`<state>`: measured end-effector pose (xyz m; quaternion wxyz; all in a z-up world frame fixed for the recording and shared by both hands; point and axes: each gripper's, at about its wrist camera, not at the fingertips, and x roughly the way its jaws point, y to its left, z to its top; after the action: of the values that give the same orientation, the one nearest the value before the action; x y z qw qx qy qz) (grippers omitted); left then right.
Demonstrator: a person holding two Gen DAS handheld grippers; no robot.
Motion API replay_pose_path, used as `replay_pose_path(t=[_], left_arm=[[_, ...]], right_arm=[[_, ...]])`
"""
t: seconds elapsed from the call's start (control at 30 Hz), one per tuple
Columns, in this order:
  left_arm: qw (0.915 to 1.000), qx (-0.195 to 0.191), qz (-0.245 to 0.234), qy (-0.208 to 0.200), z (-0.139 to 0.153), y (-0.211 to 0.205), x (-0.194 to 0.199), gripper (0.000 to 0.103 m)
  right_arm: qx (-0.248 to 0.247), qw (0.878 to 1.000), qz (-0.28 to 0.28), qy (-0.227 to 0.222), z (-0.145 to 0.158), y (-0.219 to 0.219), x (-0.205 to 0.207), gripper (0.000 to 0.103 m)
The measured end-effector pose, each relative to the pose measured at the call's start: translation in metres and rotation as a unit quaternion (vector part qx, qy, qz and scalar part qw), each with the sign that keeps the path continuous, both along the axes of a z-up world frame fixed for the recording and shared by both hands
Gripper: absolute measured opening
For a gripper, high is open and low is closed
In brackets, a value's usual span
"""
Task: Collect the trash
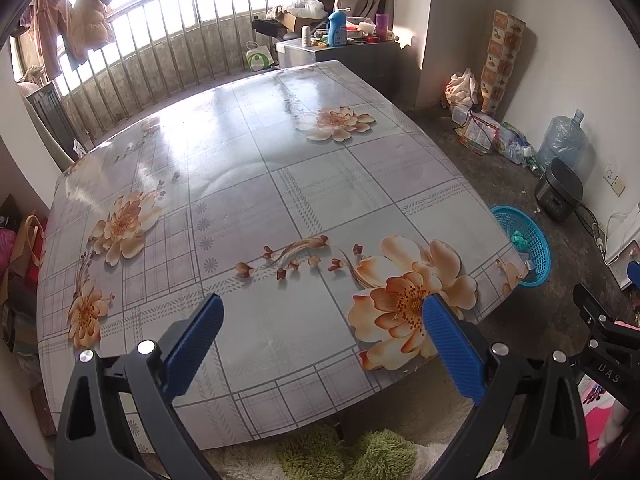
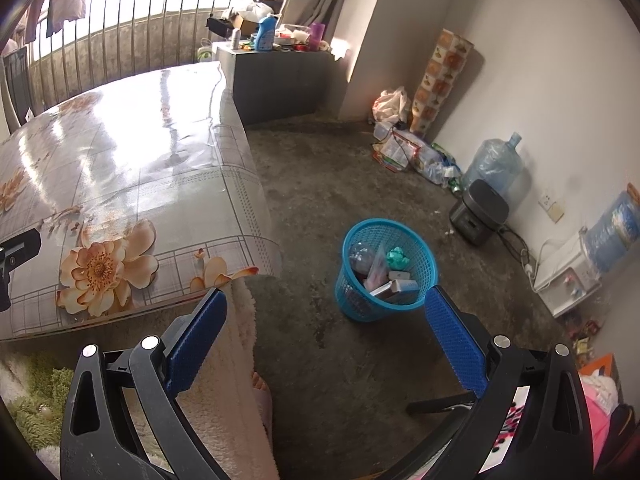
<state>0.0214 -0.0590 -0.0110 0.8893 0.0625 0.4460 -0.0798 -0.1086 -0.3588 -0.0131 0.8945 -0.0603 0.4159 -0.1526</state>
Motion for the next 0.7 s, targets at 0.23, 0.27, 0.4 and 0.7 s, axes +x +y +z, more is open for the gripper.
replay_pose_path(t=[0.23,0.27,0.4,0.7], left_arm=[[1.0000,0.001,-0.003,0.003,-0.0012,0.0015,0.0007,0.098],[1.0000,0.001,-0.003,0.005,-0.0016,0.0016,0.0012,0.098],[1.0000,0.001,0.002,0.009,-0.0027,0.0029,0.0020,0.098],[0.9998,-0.003,0.009,0.020,-0.0051,0.0066,0.0019,0.098]], right_arm=[[0.000,1.000,-0.002,0.001,0.0010,0.0005,0.0000,0.095],[0.001,1.000,-0.002,0.002,0.0005,0.0004,0.0002,0.095],[0.005,1.000,0.000,0.003,0.0001,0.0011,0.0014,0.095],[0.008,1.000,0.008,0.004,0.0021,0.0055,0.0046,0.095]])
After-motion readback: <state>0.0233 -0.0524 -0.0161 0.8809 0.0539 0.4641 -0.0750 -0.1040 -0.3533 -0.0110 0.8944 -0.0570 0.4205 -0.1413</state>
